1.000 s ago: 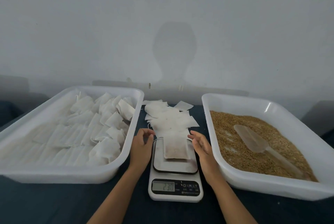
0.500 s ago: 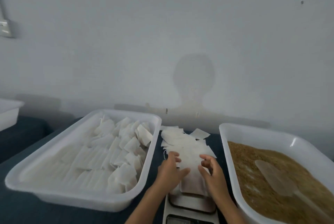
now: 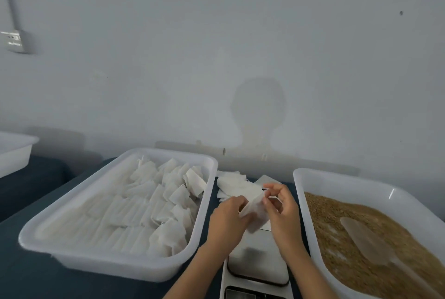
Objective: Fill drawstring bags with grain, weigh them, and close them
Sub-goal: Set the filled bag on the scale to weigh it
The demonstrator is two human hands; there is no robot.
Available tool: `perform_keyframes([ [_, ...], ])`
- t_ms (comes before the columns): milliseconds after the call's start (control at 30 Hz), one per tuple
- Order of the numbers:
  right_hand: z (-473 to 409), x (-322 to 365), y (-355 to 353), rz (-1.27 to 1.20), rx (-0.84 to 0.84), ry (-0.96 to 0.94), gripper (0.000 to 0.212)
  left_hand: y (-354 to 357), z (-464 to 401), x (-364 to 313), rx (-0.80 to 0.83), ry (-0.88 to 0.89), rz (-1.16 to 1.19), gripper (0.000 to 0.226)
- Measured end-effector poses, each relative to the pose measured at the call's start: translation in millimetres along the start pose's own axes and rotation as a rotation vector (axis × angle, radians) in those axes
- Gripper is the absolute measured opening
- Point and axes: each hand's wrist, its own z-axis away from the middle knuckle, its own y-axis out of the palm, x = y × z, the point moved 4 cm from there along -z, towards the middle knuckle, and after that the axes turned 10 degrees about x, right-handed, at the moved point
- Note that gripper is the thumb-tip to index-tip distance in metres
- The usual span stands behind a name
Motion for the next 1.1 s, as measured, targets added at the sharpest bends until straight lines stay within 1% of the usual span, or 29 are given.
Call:
perform_keyframes([
  [67,-12.3,18.7,9.5,-0.002,0.015,-0.046,0.028,-22.7,-1.2,-8.8,-0.085,0.011,-0.096,0.023],
  [167,-36.5,39.8,29.9,0.045,0.085,-0.093,0.028,-63.1,-7.9,-12.0,-0.169,0.003,-0.108,0.014],
  [267,-59.3,46.3,57.6,0.133,0.174,-0.090,0.027,-100.3,-18.4,8.5,-0.192,-0.100,-0.107,0.014],
  [333,-69.6,43.3,75.7,0.236,0.251,-0.093,0.028,-117.6,-28.4,31.2,-0.140,-0.189,-0.115,0.011],
  [367,-72.7,39.6,84.2,0.304,0.321,-0.099,0.029,-122.9,-32.6,44.8,-0.104,-0.242,-0.088,0.007],
  [433,-77.3,30.4,98.5,0.454,0.500,-0.097,0.032,-127.4,-38.7,72.4,-0.040,-0.360,-0.029,0.019],
  [500,-82.0,21.6,106.5,0.574,0.653,-0.060,0.035,-123.6,-43.5,91.7,0.049,-0.426,-0.090,0.026],
  [567,-87.4,15.2,112.8,0.664,0.748,-0.006,0.039,-113.5,-48.4,105.6,0.130,-0.494,-0.119,0.031],
  [633,-90.5,10.8,119.9,0.724,0.802,0.044,0.042,-99.9,-52.4,110.9,0.238,-0.532,-0.119,0.033],
  [733,-89.7,1.7,134.4,0.846,0.901,0.100,0.040,-80.0,-62.2,110.7,0.359,-0.498,-0.188,0.036],
  [800,-86.7,-6.3,144.5,0.998,0.965,0.147,0.034,-73.0,-64.0,108.6,0.432,-0.471,-0.279,0.035],
  [867,-84.9,-12.8,153.4,1.163,0.995,0.135,0.031,-68.5,-66.9,113.9,0.475,-0.445,-0.300,0.034],
  [967,-82.2,-20.4,165.3,1.386,1.075,0.101,0.029,-67.7,-66.4,121.0,0.502,-0.398,-0.342,0.036],
  [1100,-81.0,-27.5,173.3,1.516,1.210,0.196,0.032,-63.5,-70.1,128.8,0.502,-0.362,-0.464,0.038],
])
